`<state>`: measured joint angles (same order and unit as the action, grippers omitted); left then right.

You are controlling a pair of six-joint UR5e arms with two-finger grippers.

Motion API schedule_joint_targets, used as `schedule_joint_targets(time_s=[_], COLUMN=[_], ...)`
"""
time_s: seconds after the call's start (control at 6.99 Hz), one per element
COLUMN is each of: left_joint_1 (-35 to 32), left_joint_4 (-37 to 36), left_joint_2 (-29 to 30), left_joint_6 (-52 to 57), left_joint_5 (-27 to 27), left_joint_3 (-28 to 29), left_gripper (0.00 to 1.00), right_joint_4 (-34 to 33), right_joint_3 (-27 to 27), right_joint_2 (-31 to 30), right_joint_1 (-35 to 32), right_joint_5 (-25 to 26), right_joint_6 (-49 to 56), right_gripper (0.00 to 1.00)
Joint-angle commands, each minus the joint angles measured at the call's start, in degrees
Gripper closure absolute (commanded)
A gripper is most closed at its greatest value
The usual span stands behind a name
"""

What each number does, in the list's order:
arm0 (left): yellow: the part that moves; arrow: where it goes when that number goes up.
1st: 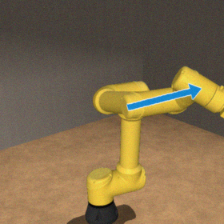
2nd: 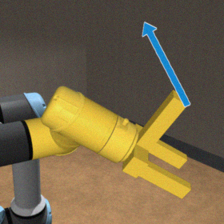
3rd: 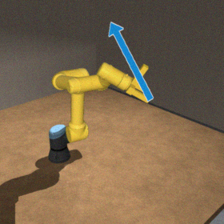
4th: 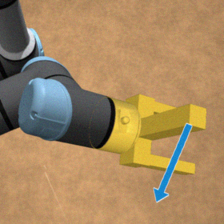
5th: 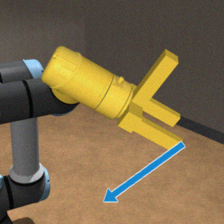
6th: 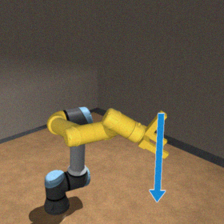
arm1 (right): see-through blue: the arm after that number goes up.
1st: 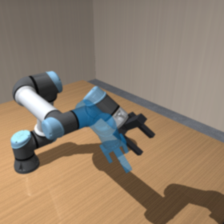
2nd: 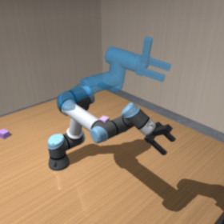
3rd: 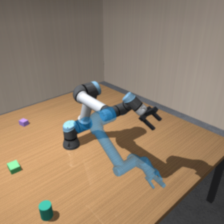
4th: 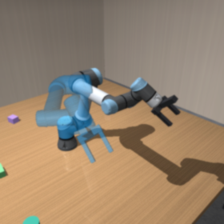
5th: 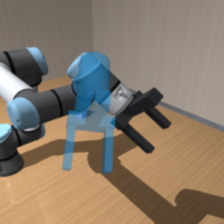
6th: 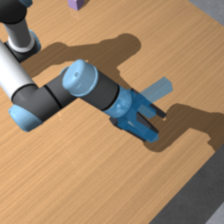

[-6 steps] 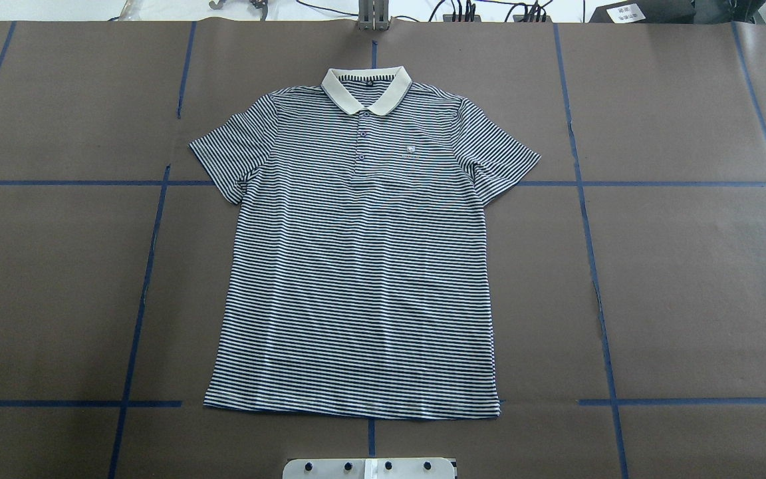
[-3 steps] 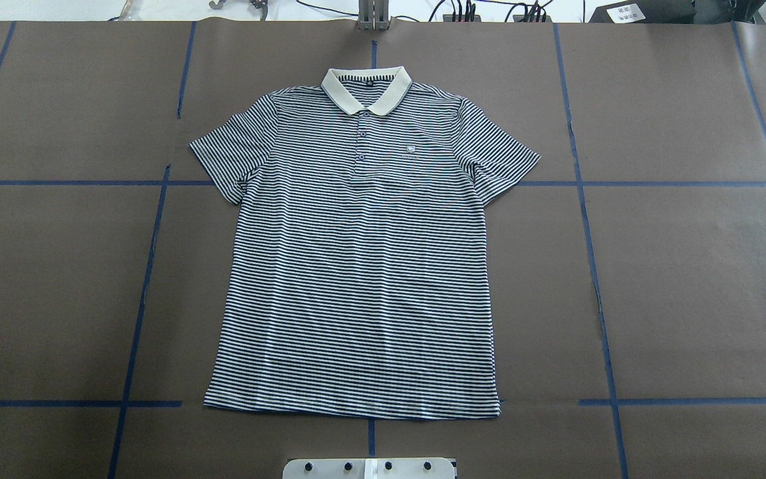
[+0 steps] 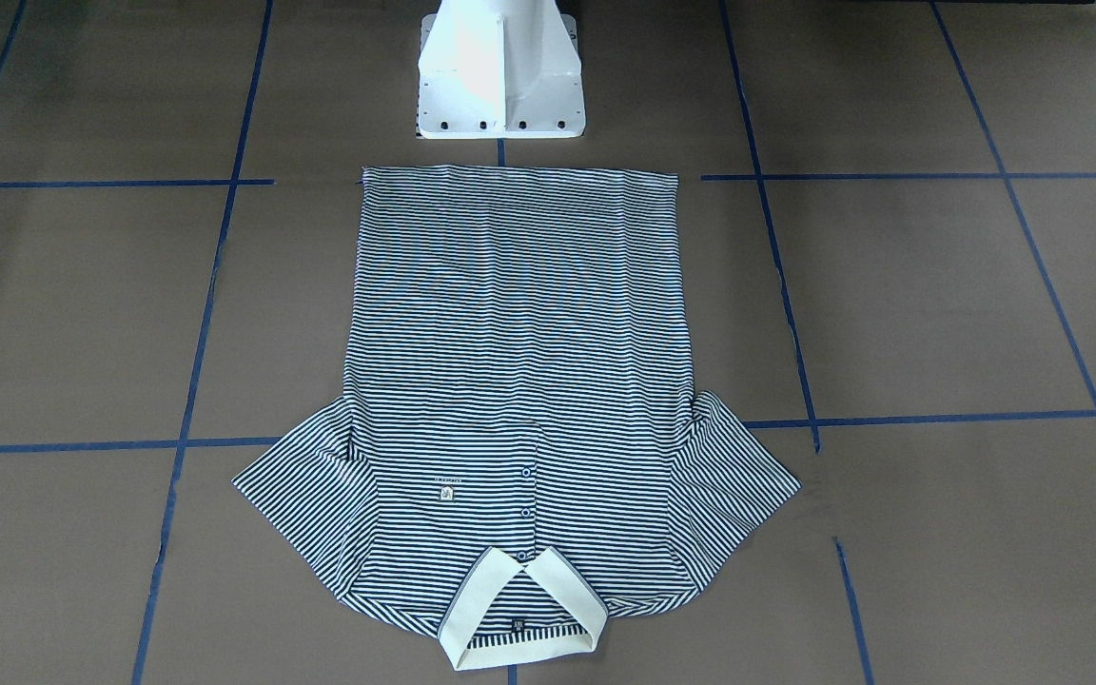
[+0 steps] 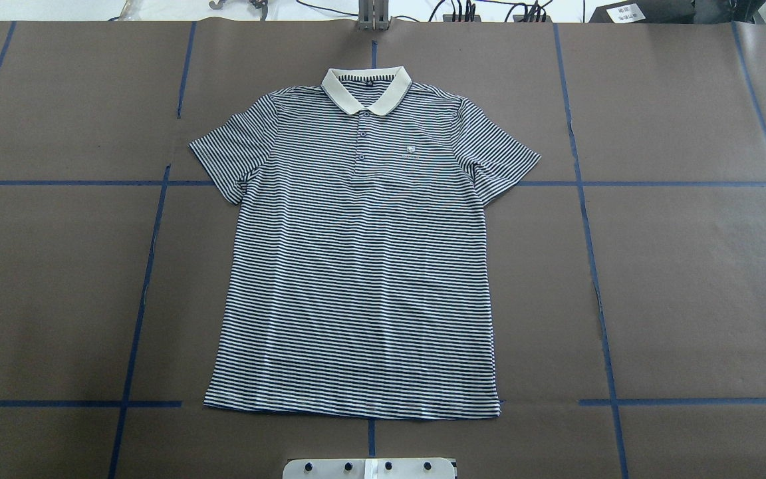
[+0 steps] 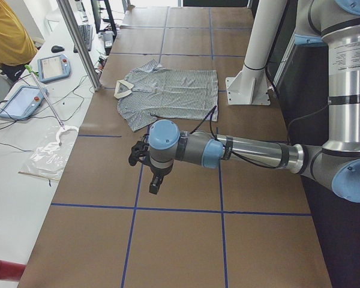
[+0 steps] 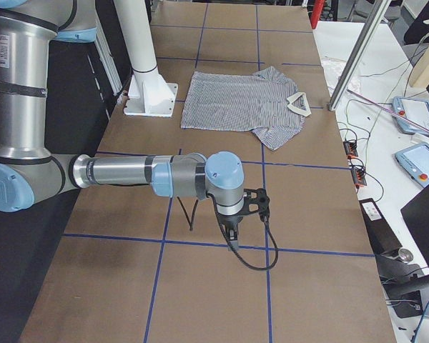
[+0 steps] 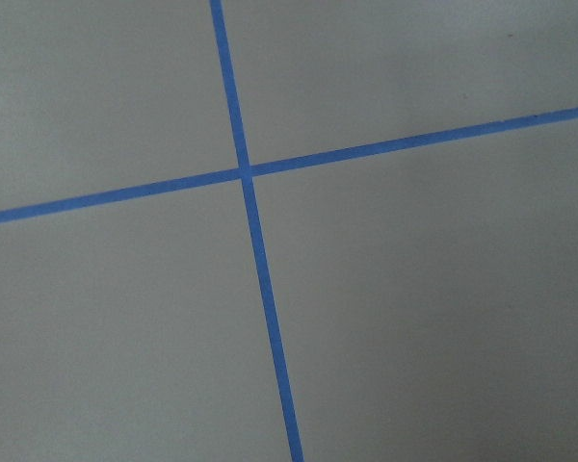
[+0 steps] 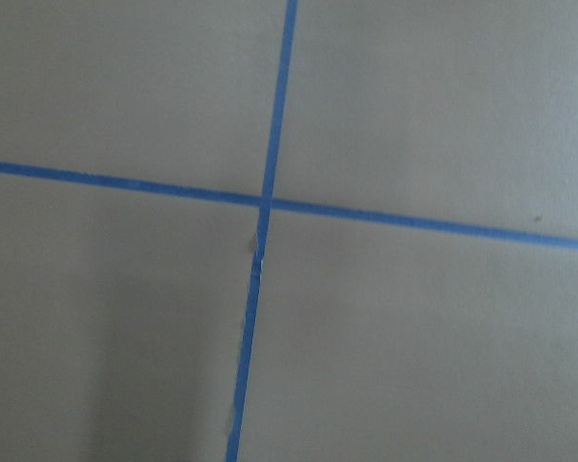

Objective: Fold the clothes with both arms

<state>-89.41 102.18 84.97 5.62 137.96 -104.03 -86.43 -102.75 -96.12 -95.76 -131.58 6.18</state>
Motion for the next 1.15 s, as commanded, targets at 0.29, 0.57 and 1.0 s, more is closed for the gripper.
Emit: schedule_joint_targets(time_s=[0.29,0.57,1.0], left_joint_1=[0.12,0.12,0.21], left_joint_4=[20.05,20.16,20.25], left_joint_2=[7.75,9.16,9.78], left_joint_6=[-5.95,-9.64,-9.75], left_joint_5=[0.21,0.21,0.21], left_joint_3=[3.3,2.79,2.87], left_gripper=[0.0,0.0,0.0], right_joint_4=[16.17,16.12,16.64], right_joint_3=[6.14,6.16,6.43], right_joint_2=[4.18,11.97,25.41], right_joint_1=[0.31,6.27,22.22], right_joint_5=[-3.84,-3.42,2.41], right_joint_6=[-6.87,-16.96,-50.96], right_gripper=[0.0,0.0,0.05])
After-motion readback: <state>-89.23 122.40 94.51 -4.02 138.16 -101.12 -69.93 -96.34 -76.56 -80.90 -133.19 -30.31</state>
